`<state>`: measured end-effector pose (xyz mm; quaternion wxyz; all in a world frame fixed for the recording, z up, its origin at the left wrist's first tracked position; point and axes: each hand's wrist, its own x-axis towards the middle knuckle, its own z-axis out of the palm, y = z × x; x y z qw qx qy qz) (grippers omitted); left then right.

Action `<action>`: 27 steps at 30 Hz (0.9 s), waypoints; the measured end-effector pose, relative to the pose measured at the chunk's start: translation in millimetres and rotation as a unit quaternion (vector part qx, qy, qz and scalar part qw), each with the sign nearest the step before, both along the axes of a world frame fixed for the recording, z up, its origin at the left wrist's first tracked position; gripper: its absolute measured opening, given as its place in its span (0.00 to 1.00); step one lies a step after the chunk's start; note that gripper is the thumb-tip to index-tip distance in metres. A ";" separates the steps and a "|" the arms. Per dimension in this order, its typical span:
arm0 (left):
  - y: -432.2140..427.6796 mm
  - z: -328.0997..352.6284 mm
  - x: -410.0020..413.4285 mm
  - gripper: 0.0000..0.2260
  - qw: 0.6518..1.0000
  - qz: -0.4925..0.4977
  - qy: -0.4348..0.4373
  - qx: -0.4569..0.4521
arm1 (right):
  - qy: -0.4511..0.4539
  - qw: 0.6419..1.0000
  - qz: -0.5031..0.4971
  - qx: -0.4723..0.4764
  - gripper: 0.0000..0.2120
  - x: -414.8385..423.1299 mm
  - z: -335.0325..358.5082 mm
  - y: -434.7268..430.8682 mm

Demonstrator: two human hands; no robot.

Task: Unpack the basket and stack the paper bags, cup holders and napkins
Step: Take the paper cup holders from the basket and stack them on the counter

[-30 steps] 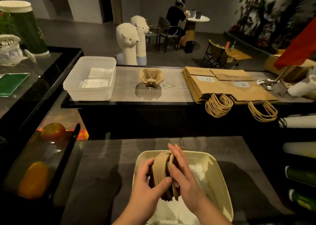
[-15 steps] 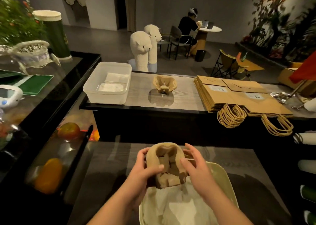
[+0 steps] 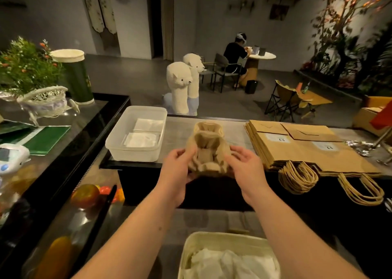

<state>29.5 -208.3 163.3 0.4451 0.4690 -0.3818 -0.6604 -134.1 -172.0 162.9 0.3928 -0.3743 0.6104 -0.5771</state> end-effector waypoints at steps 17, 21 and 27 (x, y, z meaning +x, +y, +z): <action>-160.5 2.1 -54.8 0.11 0.976 0.044 -0.211 -0.023 | 0.131 0.987 -0.031 0.088 0.13 -36.2 16.3 -126.0; -164.6 -17.4 -58.6 0.13 0.979 0.073 -0.190 0.013 | 0.137 0.985 -0.049 0.094 0.15 -37.1 6.7 -131.6; -163.2 -26.1 -71.6 0.10 0.985 0.101 -0.142 0.011 | 0.192 0.977 -0.038 0.084 0.15 -37.1 -10.1 -138.3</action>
